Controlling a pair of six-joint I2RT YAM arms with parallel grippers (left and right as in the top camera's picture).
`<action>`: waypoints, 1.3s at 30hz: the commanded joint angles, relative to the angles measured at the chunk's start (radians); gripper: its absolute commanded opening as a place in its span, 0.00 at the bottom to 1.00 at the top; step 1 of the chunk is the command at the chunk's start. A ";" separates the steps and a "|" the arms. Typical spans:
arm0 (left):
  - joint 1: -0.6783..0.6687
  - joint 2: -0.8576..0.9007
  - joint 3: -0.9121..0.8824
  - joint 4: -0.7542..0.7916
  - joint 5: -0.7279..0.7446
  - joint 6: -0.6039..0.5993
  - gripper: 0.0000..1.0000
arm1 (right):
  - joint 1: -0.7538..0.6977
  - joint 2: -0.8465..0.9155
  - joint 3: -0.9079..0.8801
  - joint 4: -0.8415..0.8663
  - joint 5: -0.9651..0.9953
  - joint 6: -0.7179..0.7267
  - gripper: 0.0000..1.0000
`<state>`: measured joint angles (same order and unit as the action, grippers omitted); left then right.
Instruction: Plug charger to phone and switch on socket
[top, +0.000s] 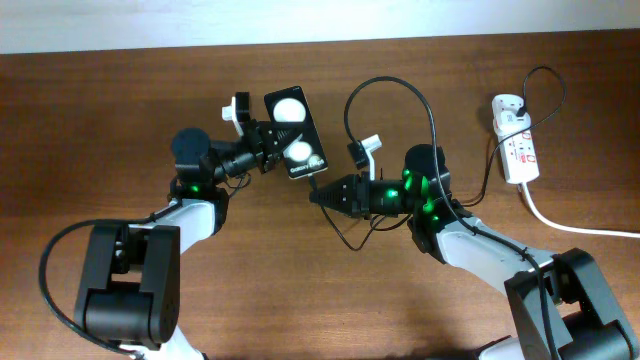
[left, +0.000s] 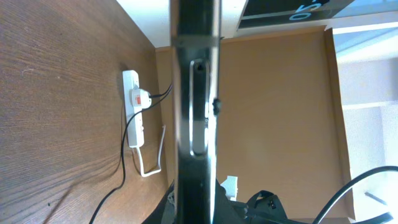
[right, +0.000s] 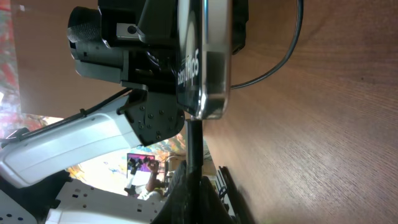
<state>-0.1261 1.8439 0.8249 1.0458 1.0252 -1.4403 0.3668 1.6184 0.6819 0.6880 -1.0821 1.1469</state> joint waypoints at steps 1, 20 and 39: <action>-0.009 -0.008 0.011 0.015 0.154 0.021 0.00 | -0.018 -0.006 0.003 0.012 0.069 -0.016 0.04; -0.009 -0.008 0.011 0.008 0.137 0.043 0.00 | -0.040 -0.006 0.003 0.047 0.018 -0.043 0.04; -0.009 -0.008 0.011 -0.218 0.049 0.370 0.00 | -0.127 -0.025 0.003 -0.086 -0.102 -0.303 0.99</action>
<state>-0.1318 1.8439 0.8303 0.8185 1.0698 -1.1172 0.2592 1.6093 0.6823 0.6025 -1.2121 0.9112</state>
